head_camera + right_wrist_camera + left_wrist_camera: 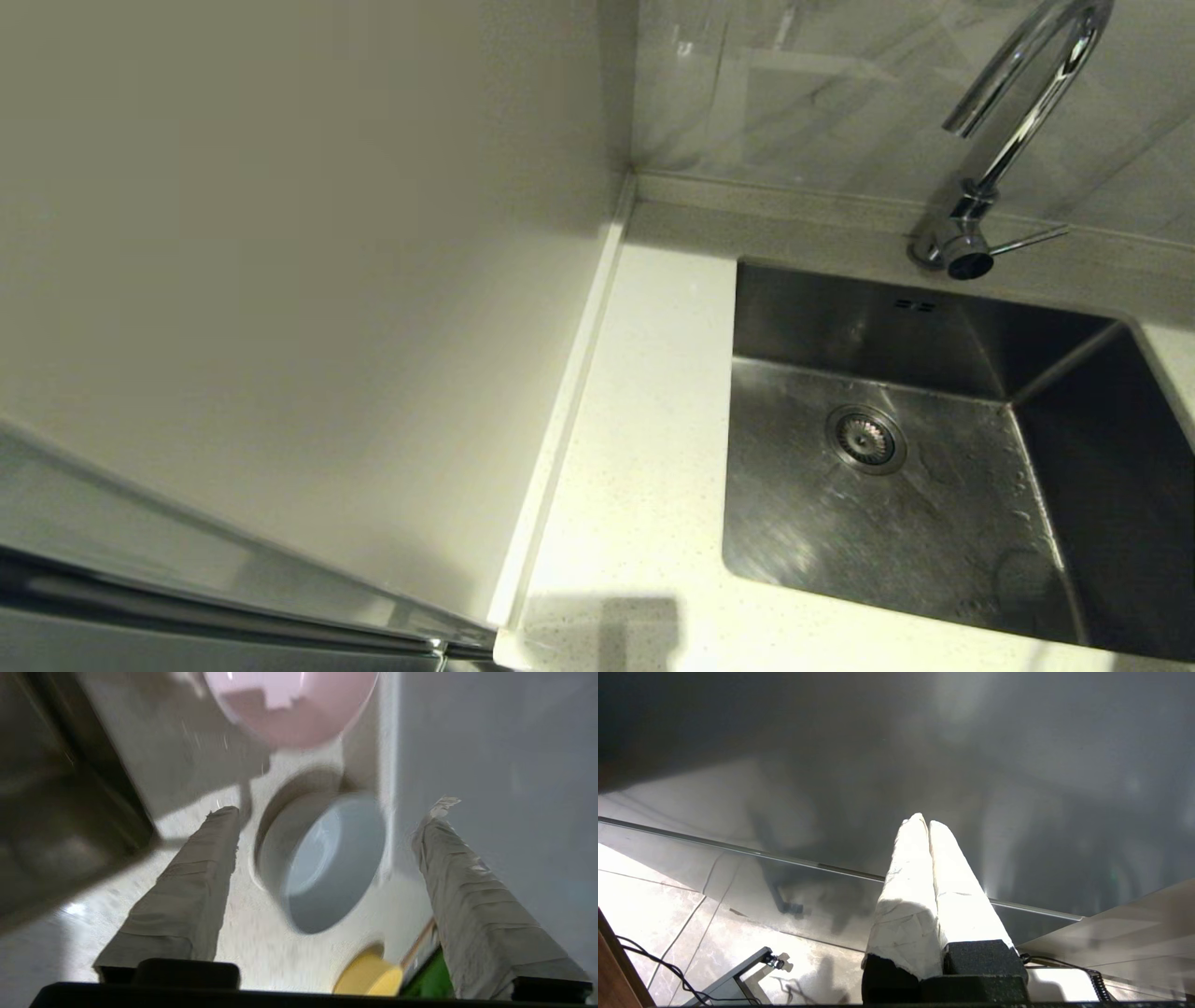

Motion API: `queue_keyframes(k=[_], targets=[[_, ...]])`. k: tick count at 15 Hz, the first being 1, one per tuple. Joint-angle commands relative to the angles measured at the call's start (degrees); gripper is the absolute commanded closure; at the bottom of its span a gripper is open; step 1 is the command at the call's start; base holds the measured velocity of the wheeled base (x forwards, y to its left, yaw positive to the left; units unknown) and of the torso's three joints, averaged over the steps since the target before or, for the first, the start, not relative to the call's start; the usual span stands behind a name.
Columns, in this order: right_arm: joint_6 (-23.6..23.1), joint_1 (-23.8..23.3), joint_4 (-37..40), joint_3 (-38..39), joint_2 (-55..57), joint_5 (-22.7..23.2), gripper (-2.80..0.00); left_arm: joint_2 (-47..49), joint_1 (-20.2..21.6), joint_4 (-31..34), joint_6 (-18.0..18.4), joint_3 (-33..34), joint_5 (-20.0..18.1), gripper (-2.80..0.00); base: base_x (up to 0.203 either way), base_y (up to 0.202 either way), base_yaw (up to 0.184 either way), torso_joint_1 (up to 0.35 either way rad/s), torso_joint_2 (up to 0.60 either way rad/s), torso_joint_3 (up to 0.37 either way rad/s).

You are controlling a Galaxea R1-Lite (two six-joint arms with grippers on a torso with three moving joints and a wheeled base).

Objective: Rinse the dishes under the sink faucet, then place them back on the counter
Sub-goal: Put a bowl back to the table from the sink

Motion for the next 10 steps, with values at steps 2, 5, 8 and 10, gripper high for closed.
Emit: queue_keyframes(k=[2, 5, 8, 10], targets=[[1.1, 7.3, 0.0, -4.8, -2.1, 2.1, -2.80, -0.2, 0.0, 0.0, 0.0, 0.0, 0.0, 0.00, 0.000, 0.000, 0.000, 0.000, 0.00, 0.000], [8.7, 23.8, 0.0, -11.2, -0.3, 0.1, -2.80, -0.2, 0.0, 0.0, 0.0, 0.0, 0.0, 0.00, 0.000, 0.000, 0.000, 0.000, 0.00, 0.000], [16.3, 42.1, 0.0, -18.9, 0.2, -7.2, -2.80, -0.2, 0.0, 0.0, 0.0, 0.0, 0.0, 0.00, 0.000, 0.000, 0.000, 0.000, 0.00, 0.000], [19.4, 48.4, 0.1, -24.3, -1.6, -12.9, -2.80, -0.3, -0.1, 0.0, 0.0, 0.0, 0.0, 0.00, 0.000, 0.000, 0.000, 0.000, 0.00, 0.000]])
